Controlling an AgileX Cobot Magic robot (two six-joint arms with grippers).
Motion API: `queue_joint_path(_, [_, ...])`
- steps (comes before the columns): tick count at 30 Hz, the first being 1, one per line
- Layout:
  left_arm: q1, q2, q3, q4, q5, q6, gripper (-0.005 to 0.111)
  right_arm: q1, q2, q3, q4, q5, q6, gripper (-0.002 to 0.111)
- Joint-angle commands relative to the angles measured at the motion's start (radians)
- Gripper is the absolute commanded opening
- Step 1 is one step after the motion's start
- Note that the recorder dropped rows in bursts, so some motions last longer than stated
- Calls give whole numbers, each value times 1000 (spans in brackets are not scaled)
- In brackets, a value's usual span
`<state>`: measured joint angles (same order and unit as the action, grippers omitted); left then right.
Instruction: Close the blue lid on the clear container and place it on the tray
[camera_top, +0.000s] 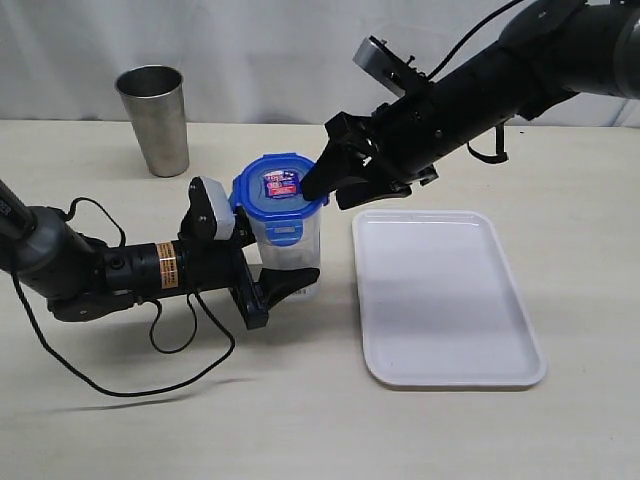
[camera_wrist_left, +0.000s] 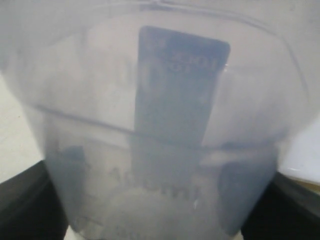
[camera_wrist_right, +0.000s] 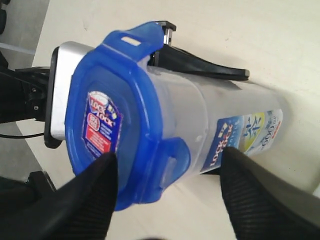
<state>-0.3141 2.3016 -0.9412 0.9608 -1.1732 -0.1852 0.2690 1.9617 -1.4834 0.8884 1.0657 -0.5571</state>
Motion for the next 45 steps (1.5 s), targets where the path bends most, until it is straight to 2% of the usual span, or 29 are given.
queue_joint_path(1, [-10, 1, -3, 20, 17, 0, 0, -4, -2, -17, -34, 7, -8, 57])
queue_joint_path(4, [-10, 1, -3, 20, 17, 0, 0, -4, -49, -39, -91, 5, -8, 57])
queue_joint_path(10, [-10, 1, -3, 18, 17, -2, 0, -4, -128, -39, -82, 9, -48, 57])
queue_joint_path(12, [-10, 1, -3, 18, 17, -2, 0, 1, -165, -39, -53, 32, -189, 56])
queue_joint_path(14, [-10, 1, -3, 15, 17, -2, 0, 37, -213, -39, -45, 43, -336, 48])
queue_joint_path(15, [-10, 1, -3, 13, 17, -2, 0, 85, -237, -39, -90, 43, -441, 43])
queue_joint_path(17, [-10, 1, -3, 13, 17, -2, 0, 145, -253, -39, -196, 10, -500, 42])
queue_joint_path(23, [-10, 1, -3, 13, 17, -2, 0, 332, -254, 3, -603, -124, -420, 42])
queue_joint_path(29, [-10, 1, -3, 13, 17, -2, 0, 435, -254, 80, -883, -261, -302, 42])
queue_joint_path(38, [-10, 1, -3, 16, 17, -2, 0, 455, -241, 149, -1014, -382, -236, 42])
queue_joint_path(45, [-10, 1, -3, 18, 17, -2, 0, 455, -206, 151, -1019, -385, -231, 39])
